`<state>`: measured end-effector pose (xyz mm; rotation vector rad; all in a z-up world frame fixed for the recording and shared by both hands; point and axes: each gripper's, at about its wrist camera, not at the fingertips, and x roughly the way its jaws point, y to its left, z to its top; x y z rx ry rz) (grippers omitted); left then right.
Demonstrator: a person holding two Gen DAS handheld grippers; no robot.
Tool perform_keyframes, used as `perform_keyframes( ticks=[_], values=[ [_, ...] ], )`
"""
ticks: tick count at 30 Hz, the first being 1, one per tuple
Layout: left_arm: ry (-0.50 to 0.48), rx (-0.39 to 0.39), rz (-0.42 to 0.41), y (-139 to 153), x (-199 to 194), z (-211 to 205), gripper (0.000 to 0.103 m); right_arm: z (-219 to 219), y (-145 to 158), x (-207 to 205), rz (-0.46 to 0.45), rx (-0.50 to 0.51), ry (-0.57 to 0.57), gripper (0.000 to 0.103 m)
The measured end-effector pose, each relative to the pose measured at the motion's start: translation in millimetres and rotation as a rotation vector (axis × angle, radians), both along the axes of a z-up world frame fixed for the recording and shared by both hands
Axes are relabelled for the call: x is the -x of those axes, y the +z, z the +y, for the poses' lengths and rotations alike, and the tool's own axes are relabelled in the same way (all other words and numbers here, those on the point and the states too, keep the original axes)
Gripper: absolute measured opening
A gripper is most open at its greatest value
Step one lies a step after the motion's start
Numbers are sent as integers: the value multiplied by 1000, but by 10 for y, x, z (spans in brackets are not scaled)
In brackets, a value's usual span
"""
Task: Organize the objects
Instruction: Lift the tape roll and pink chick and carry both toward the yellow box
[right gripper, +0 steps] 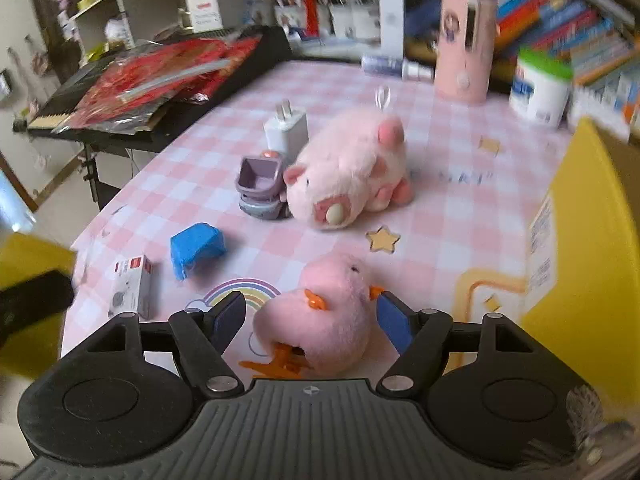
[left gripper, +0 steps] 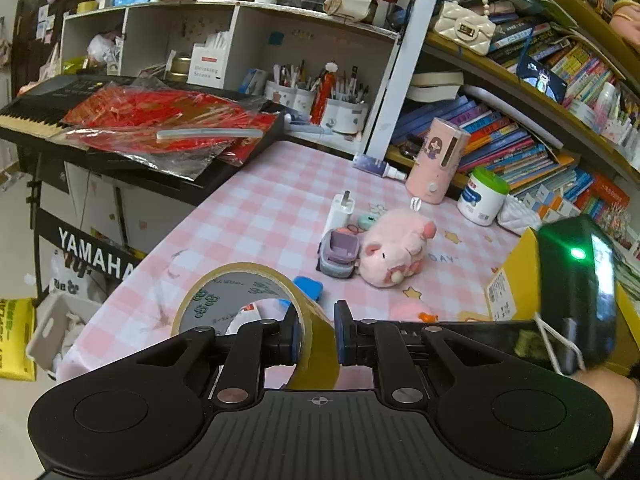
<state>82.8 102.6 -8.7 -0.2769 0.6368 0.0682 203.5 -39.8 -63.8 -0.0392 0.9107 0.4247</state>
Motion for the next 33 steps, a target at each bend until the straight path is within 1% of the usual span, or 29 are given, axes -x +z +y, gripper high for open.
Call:
perform_keyframes(
  ticks=[1, 2, 6, 7, 8, 9, 15, 20, 23, 28, 33],
  values=[
    [-5, -5, 0, 2, -2, -4, 15, -6, -31, -31, 16, -13, -12, 66],
    [-8, -6, 0, 3, 8, -1, 15, -3, -50, -45, 25, -17, -18, 59],
    [-18, -3, 2, 0, 25, 19, 15, -9, -35, -15, 13, -24, -17, 56],
    [-20, -2, -1, 10, 34, 27, 15, -18, -3, 6, 7, -28, -18, 53],
    [-22, -1, -6, 26, 45, 33, 15, -33, 43, 43, -2, -35, -14, 41],
    [-28, 2, -13, 47, 58, 43, 15, -46, 84, 70, -3, -42, -7, 39],
    [-113, 8, -39, 120, 193, 24, 15, -153, 342, 433, -75, -70, -31, 38],
    [-184, 5, -61, 177, 413, 13, 15, -227, 564, 805, -125, -106, -76, 38],
    [-210, 8, -72, 193, 583, 39, 15, -263, 647, 1033, -141, -109, -105, 38],
    [-243, 32, -73, 185, 858, 100, 15, -285, 665, 1407, -145, -84, -152, 38],
    [-290, 37, -68, 168, 1089, 95, 15, -295, 625, 1759, -141, -74, -188, 38]
  ],
)
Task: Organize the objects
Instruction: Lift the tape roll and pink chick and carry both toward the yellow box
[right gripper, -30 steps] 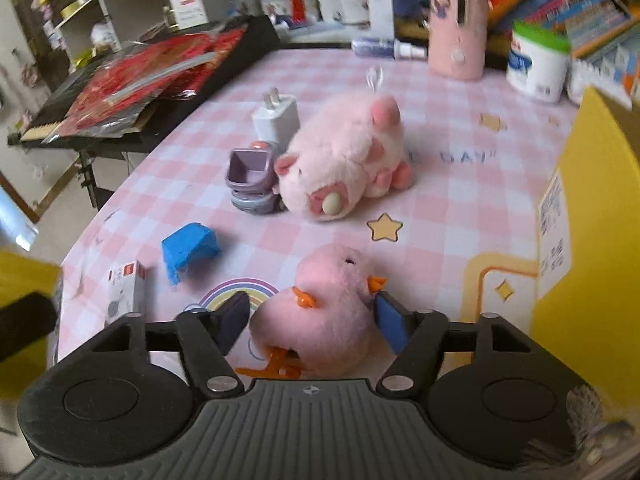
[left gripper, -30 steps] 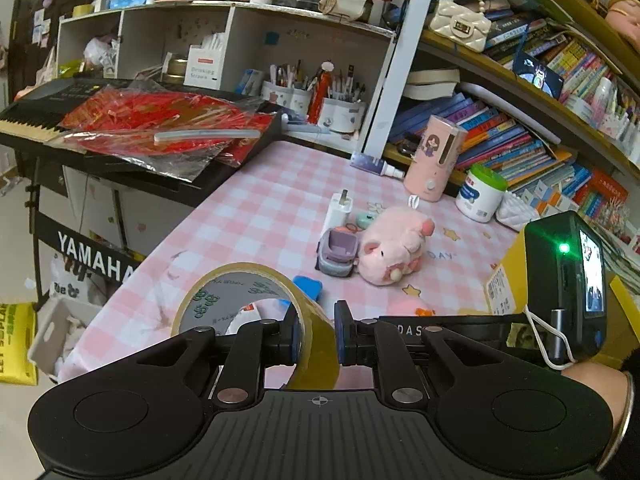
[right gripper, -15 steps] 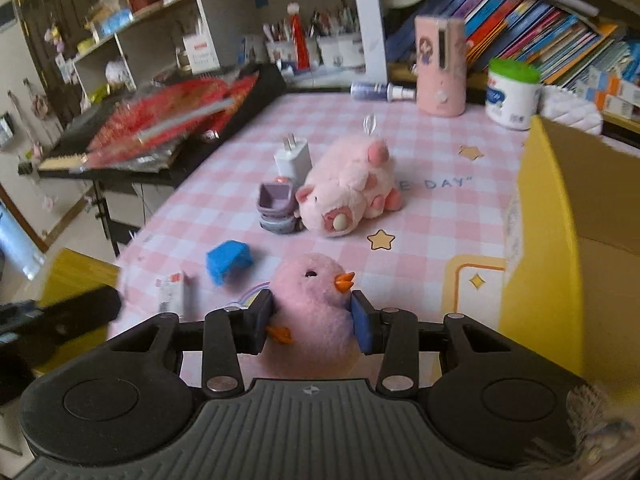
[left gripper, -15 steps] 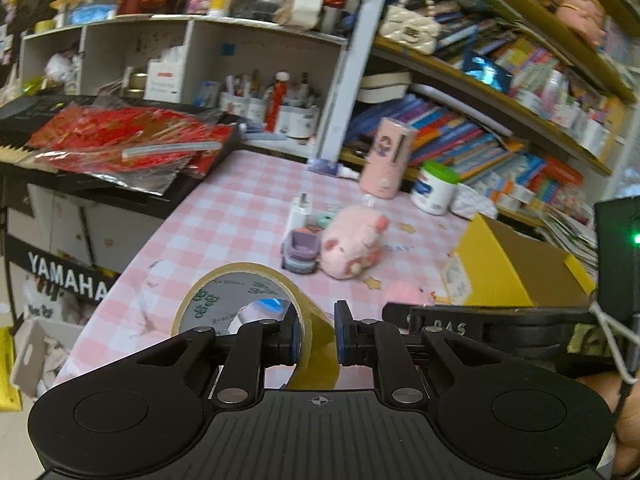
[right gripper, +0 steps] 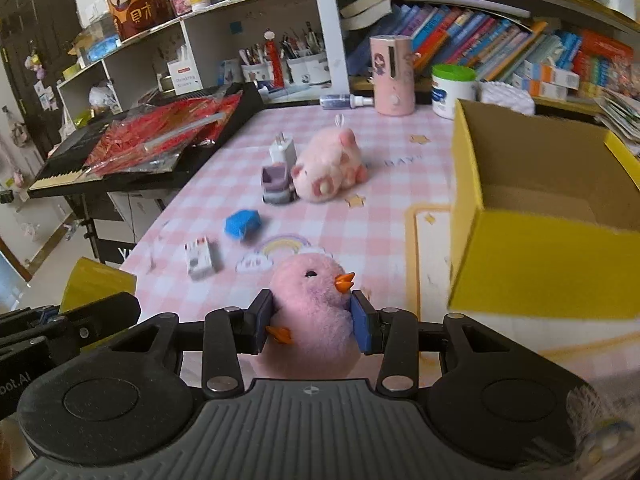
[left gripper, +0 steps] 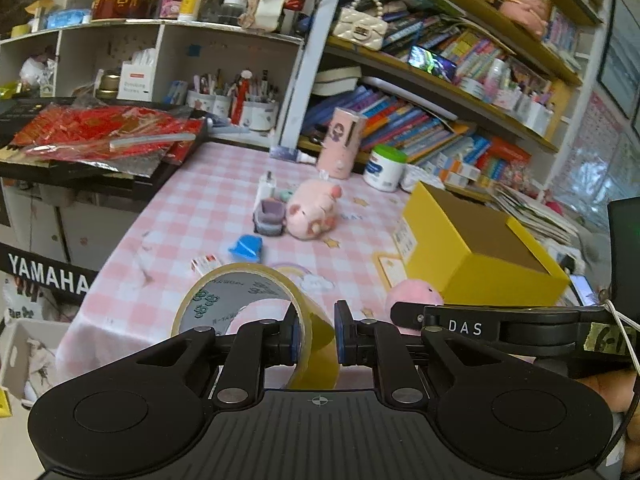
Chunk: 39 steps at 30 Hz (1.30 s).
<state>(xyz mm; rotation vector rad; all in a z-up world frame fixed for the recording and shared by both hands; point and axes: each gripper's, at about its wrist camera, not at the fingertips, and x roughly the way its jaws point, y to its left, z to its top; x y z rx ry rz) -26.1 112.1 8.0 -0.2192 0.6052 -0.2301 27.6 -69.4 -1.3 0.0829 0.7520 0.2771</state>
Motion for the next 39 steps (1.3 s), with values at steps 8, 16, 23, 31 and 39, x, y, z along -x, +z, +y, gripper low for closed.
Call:
perform_keyframes(
  ticks=[8, 16, 23, 31, 39],
  values=[
    [-93, -14, 37, -78, 216, -88, 15, -129, -110, 536, 15, -9, -97, 38],
    [-231, -31, 37, -96, 328, -328, 15, -458, -173, 871, 38, -23, -255, 38],
    [-302, -30, 38, -106, 353, -550, 15, -654, -193, 1054, 49, -12, -324, 38],
    [-394, -29, 34, -103, 343, -882, 15, -920, -224, 1205, 79, 1, -379, 38],
    [-448, -36, 17, -73, 303, -1105, 15, -1145, -183, 1256, 69, -6, -436, 38]
  ],
)
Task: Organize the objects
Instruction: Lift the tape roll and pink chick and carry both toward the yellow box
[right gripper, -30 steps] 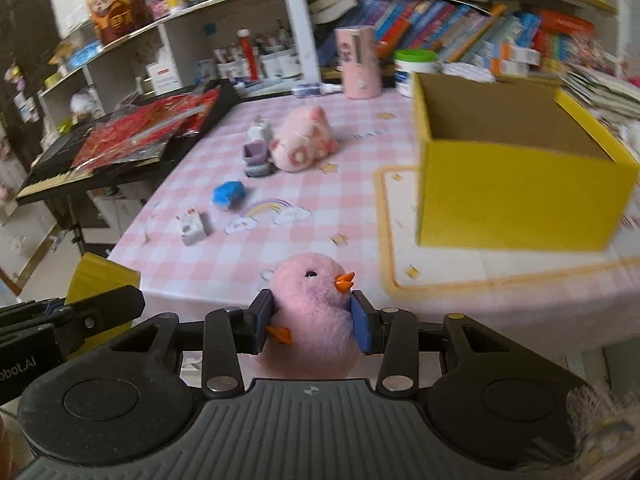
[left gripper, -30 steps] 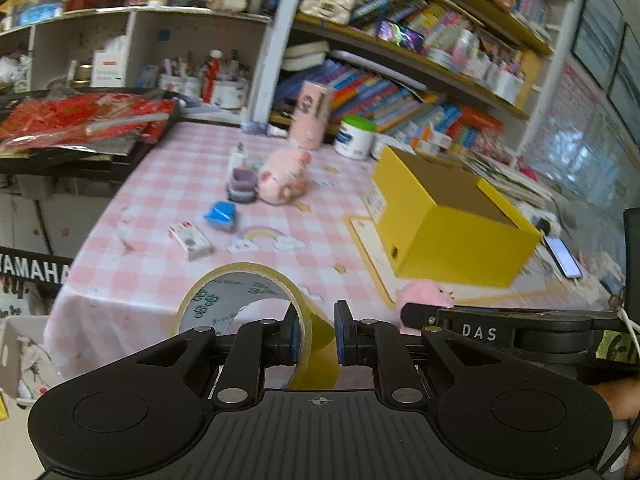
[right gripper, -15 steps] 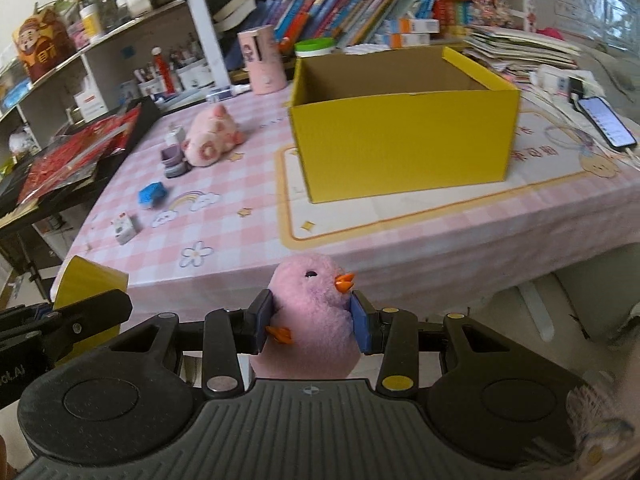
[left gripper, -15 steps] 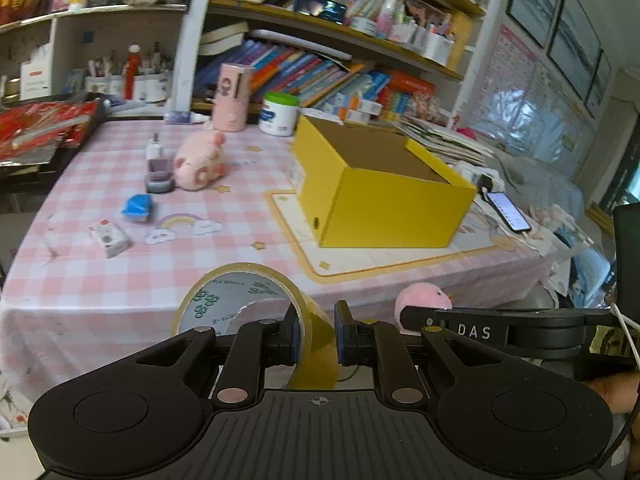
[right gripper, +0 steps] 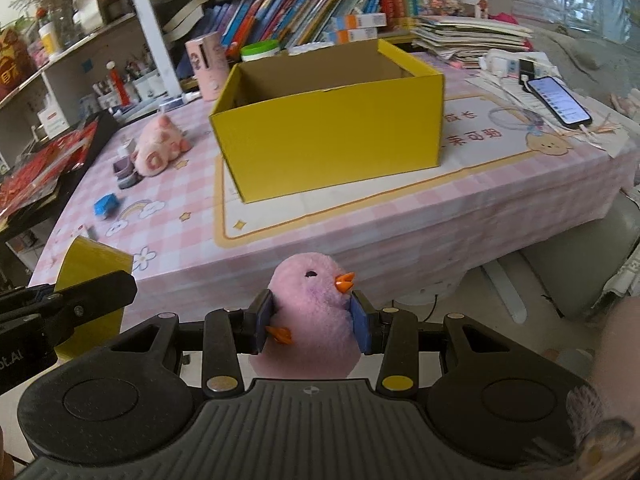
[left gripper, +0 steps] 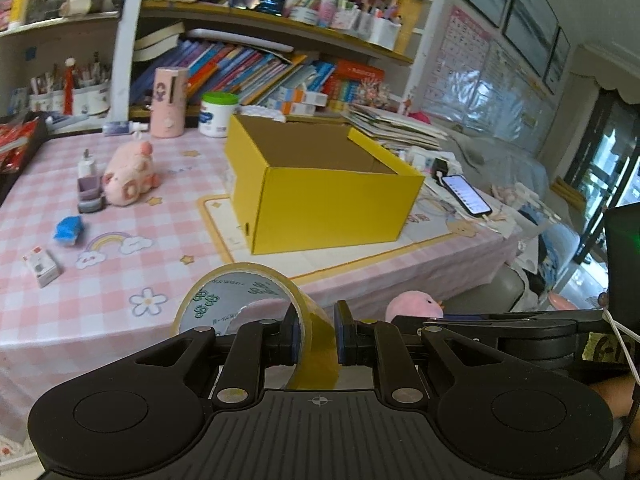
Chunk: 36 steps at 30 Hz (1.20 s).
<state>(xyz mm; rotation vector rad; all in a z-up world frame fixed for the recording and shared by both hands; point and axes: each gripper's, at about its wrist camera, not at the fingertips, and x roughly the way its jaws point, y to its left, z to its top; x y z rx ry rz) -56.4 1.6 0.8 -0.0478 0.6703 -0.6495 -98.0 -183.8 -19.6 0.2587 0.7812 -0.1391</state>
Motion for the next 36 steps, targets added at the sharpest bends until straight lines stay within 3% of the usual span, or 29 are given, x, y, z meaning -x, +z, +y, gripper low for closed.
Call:
perform_keyframes(
  ticks=[23, 36],
  values=[
    [-49, 6, -1, -9, -150, -279, 15, -261, -10, -62, 14, 10, -45, 38],
    [-54, 3, -57, 101, -267, -379, 15, -344, 53, -255, 1, 12, -34, 38]
  ],
)
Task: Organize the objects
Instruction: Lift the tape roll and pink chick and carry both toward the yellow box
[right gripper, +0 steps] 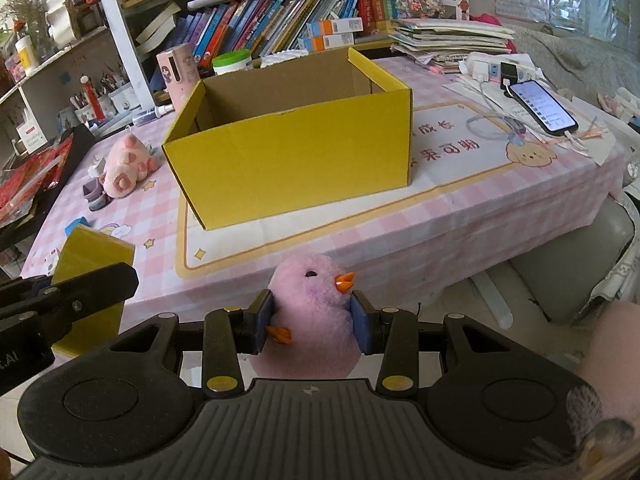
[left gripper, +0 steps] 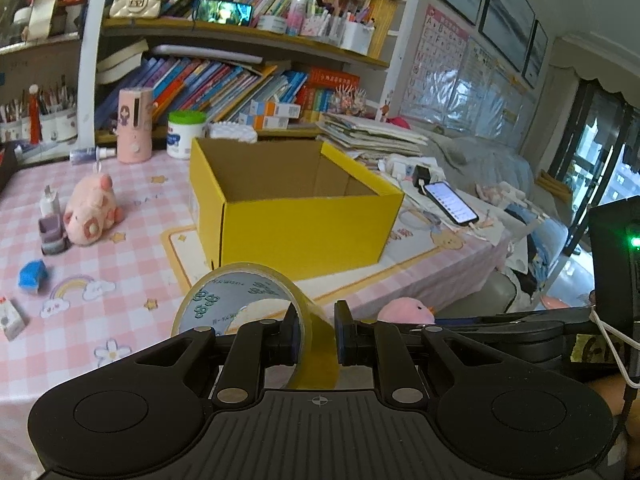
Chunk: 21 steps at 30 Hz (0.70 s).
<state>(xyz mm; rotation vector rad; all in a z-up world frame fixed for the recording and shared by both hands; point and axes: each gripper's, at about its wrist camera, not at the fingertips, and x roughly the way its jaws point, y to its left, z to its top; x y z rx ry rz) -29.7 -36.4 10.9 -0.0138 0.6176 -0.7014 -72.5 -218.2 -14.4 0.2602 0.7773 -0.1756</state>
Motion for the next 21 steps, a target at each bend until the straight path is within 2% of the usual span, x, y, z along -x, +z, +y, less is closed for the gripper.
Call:
perform_keyframes(
  ticks=[13, 21],
  values=[
    [-30, 12, -112, 244, -248, -262, 15, -231, 213, -307, -58, -2, 5, 38],
    [-22, 20, -193, 427, -546, -528, 15, -495, 493, -683, -150, 2, 31, 38]
  ],
)
